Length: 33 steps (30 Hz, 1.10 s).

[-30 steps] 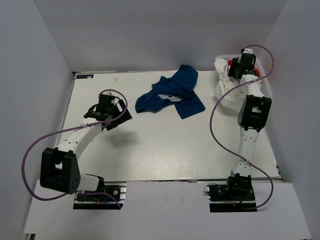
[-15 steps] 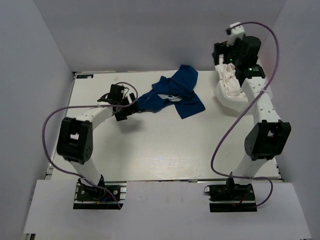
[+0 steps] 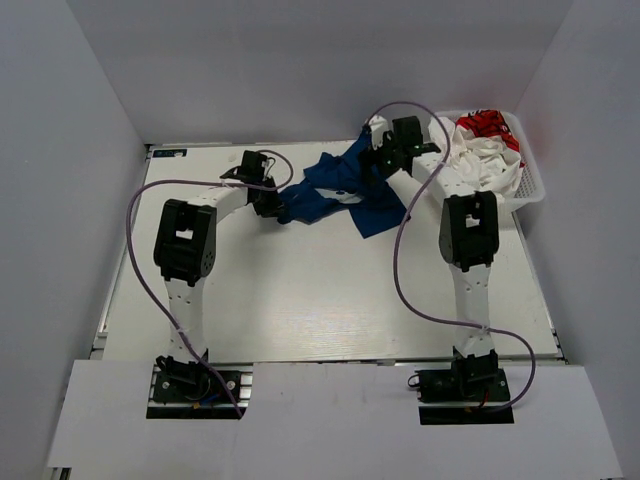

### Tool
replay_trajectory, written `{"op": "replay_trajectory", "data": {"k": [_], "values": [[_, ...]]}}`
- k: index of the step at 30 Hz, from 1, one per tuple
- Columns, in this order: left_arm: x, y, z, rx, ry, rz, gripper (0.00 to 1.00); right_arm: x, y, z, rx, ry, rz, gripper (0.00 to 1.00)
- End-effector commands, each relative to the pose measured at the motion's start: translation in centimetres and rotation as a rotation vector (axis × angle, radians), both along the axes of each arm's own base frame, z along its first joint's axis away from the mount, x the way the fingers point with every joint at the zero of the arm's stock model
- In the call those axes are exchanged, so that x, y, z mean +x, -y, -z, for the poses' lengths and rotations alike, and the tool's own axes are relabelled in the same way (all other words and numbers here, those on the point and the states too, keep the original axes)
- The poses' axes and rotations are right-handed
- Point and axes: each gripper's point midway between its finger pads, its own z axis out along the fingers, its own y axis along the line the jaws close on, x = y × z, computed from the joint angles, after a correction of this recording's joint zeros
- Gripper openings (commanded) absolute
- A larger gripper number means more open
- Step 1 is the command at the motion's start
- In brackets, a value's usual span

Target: Fold and stack the t-shirts

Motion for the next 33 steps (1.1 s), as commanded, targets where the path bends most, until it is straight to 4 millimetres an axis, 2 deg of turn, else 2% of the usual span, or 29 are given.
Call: {"op": "replay_trajectory", "data": {"k": [1, 2, 3, 5, 6, 7, 8, 9, 10, 11, 12, 13, 14, 15, 16, 17, 18, 20, 21, 22, 23, 25, 26, 27, 28, 29, 32, 33], "values": [[-0.5, 1.4, 0.7, -0.004, -0.026, 0.07, 0.15, -0.1, -2.4, -2.3, -0.042, 0.052, -0.025, 0.86], [-0.2, 1.4, 0.4, -0.006, -0.017, 0.07, 0.04, -0.1, -2.6, -1.7, -0.061, 0.053, -0.024, 0.79], [-0.2, 1.4, 0.4, -0.006, -0.017, 0.07, 0.0, -0.3, -3.1, -1.3, -0.063, 0.047, -0.024, 0.65], [0.3, 1.6, -1.2, -0.009, 0.02, 0.079, 0.0, 0.0, -2.8, -1.4, -0.063, 0.041, 0.034, 0.21], [0.5, 1.3, -1.8, 0.005, 0.04, 0.077, 0.0, 0.6, -2.3, -2.6, -0.054, 0.062, 0.076, 0.0], [0.7, 0.6, -3.6, 0.033, 0.073, 0.052, 0.0, 0.9, -2.2, -3.7, -0.01, 0.07, 0.128, 0.0], [1.3, 0.2, -5.3, 0.051, 0.12, 0.046, 0.0, 1.3, -1.2, -4.6, -0.017, 0.095, 0.185, 0.0], [1.3, -0.3, -6.8, 0.069, 0.145, 0.027, 0.0, 0.9, -0.8, -9.7, 0.026, 0.19, 0.21, 0.0], [1.4, -1.4, -10.6, 0.095, 0.228, -0.015, 0.0, 1.3, -0.3, -12.2, 0.063, 0.262, 0.254, 0.0], [0.6, -2.2, -11.4, 0.115, 0.242, -0.035, 0.0, -0.9, 0.4, -12.5, 0.066, 0.261, 0.267, 0.0], [0.7, -2.9, -13.5, 0.126, 0.308, -0.067, 0.0, -1.2, 1.1, -19.3, 0.162, 0.428, 0.319, 0.0], [-0.4, -3.5, -13.9, 0.135, 0.323, -0.08, 0.0, -3.2, 2.1, -24.2, 0.224, 0.521, 0.334, 0.0], [-1.4, -4.1, -18.5, 0.114, 0.421, -0.102, 0.0, -4.7, 2.7, -20.2, 0.195, 0.461, 0.357, 0.0], [-2.2, -4.9, -20.2, 0.126, 0.46, -0.132, 0.0, -6.1, 3.7, -25.4, 0.27, 0.59, 0.393, 0.0], [-3.3, -5.7, -21.3, 0.134, 0.485, -0.15, 0.0, -8.6, 4.7, -29.4, 0.323, 0.666, 0.414, 0.0], [-4.1, -6.4, -23.1, 0.137, 0.528, -0.177, 0.0, -9.2, 6.4, -26.8, 0.287, 0.641, 0.491, 0.0], [-5.8, -7.8, -27.5, 0.133, 0.628, -0.231, 0.0, -12.4, 7.9, -32.6, 0.367, 0.778, 0.514, 0.0], [-8.1, -10.1, -30.7, 0.159, 0.705, -0.315, 0.0, -13.9, 10.3, -32.7, 0.352, 0.819, 0.612, 0.0], [-9.5, -11.0, -32.0, 0.163, 0.734, -0.343, 0.0, -16.8, 11.4, -36.0, 0.4, 0.895, 0.618, 0.0], [-12.1, -12.2, -35.5, 0.139, 0.82, -0.385, 0.0, -17.6, 12.1, -36.8, 0.411, 0.922, 0.633, 0.0], [-13.5, -13.1, -37.0, 0.127, 0.856, -0.424, 0.0, -18.5, 12.4, -37.4, 0.417, 0.94, 0.641, 0.0], [-16.3, -15.2, -39.8, 0.109, 0.93, -0.523, 0.0, -22.1, 13.3, -40.3, 0.478, 1.01, 0.626, 0.0], [-19.1, -16.5, -42.3, 0.062, 1.003, -0.584, 0.0, -23.9, 13.8, -41.7, 0.515, 1.041, 0.618, 0.0], [-20.4, -17.1, -43.3, 0.034, 1.035, -0.616, 0.0, -24.6, 13.5, -41.8, 0.527, 1.045, 0.587, 0.0], [-21.6, -17.6, -44.5, 0.005, 1.068, -0.641, 0.0, -26.5, 14.1, -42.9, 0.566, 1.066, 0.589, 0.0], [-23.4, -18.3, -45.8, -0.017, 1.108, -0.661, 0.0, -27.3, 14.0, -43.5, 0.591, 1.073, 0.575, 0.0], [-24.3, -18.7, -46.0, -0.021, 1.12, -0.673, 0.0, -27.6, 15.1, -43.4, 0.577, 1.057, 0.629, 0.0], [-23.7, -18.4, -45.5, -0.01, 1.098, -0.659, 0.0, -27.1, 15.1, -42.8, 0.571, 1.03, 0.649, 0.0]]}}
